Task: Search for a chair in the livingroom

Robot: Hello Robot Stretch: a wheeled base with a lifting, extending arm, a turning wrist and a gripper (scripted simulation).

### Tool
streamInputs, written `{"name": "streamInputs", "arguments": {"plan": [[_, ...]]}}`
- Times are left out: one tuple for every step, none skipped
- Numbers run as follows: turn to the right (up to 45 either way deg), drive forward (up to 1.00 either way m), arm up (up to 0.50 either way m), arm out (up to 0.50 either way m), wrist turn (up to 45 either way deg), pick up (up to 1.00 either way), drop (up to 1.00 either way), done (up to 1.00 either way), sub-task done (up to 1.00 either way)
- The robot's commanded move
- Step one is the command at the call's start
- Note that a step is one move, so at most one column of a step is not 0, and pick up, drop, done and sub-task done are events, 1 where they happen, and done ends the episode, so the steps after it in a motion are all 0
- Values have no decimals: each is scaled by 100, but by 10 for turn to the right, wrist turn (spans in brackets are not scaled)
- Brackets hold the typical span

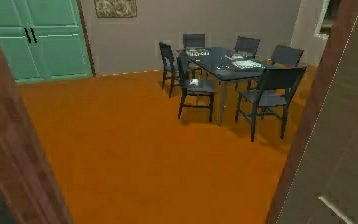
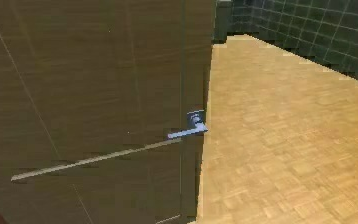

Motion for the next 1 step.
{"name": "streamInputs", "arguments": {"plan": [[0,85,0,0,0,0,0,0,0]]}}
